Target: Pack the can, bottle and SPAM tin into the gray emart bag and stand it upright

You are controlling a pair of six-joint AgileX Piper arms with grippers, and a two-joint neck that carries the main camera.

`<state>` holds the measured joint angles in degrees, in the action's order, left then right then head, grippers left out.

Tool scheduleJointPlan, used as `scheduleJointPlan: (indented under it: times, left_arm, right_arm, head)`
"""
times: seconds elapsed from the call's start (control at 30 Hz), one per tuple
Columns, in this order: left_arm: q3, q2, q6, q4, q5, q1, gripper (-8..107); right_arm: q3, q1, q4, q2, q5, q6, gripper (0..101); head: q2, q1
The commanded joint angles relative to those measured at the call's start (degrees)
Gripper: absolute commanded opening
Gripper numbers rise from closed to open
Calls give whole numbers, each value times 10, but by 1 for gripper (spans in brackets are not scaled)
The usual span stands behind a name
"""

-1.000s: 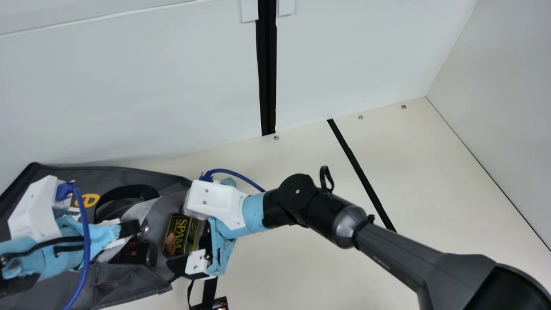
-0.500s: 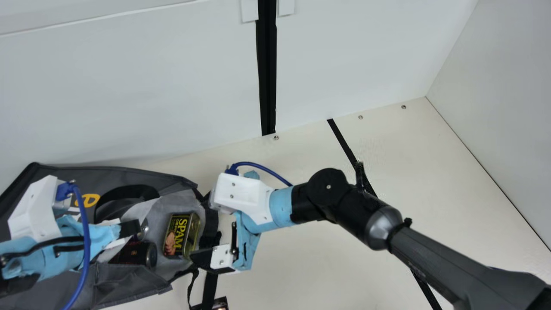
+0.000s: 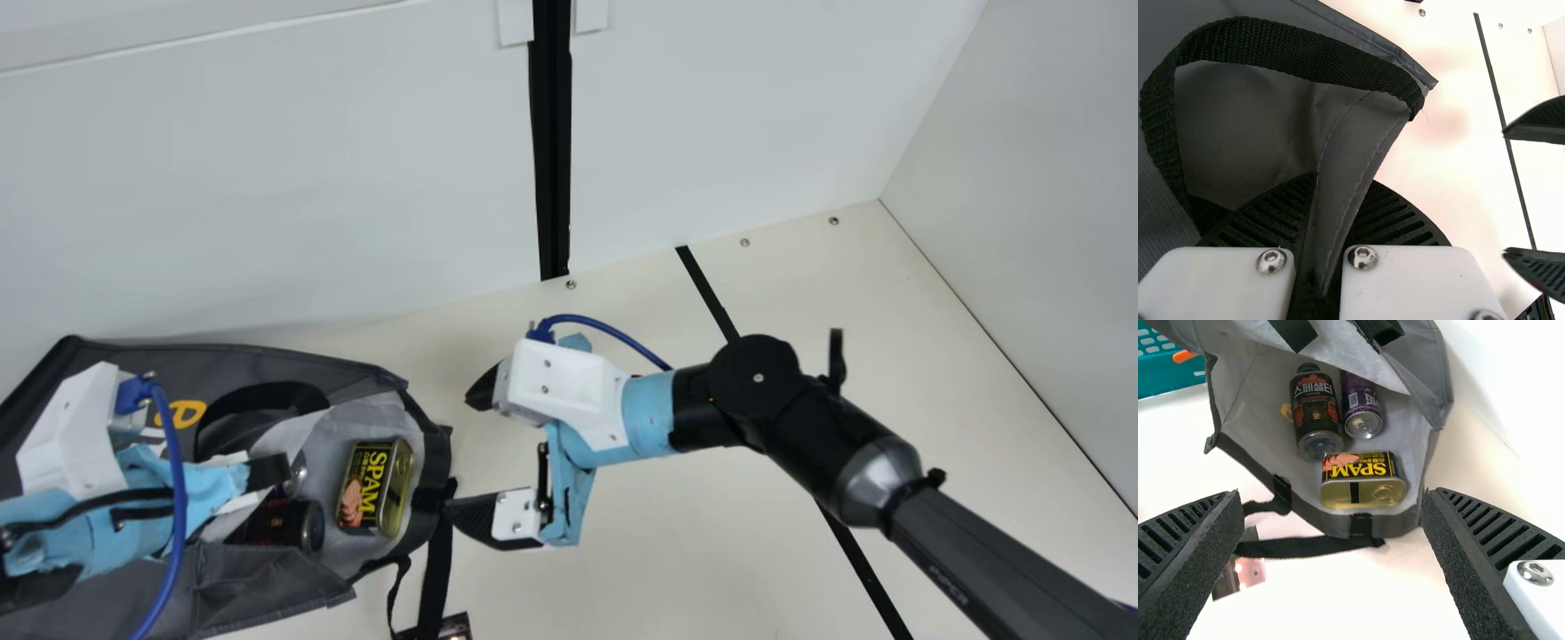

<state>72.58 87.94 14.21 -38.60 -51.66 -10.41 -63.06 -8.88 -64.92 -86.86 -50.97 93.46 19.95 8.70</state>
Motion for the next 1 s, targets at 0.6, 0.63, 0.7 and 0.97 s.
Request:
scheduleJointPlan:
  times: [0.6, 0.63, 0.7, 0.97]
  left_arm:
    - [0, 0, 0, 0, 0, 0, -8]
    - [0, 0, 0, 0, 0, 0, -8]
    - [0, 0, 0, 0, 0, 0, -8]
    - [0, 0, 0, 0, 0, 0, -8]
  right_arm:
    - [22, 136, 60, 81, -49, -21, 95]
    - [22, 143, 64, 85, -49, -24, 95]
    - [23, 156, 72, 93, -47, -33, 95]
    - [31, 198, 115, 128, -21, -85, 95]
  head:
    - [0, 13]
    - [0, 13]
    - [0, 13]
    - [0, 13]
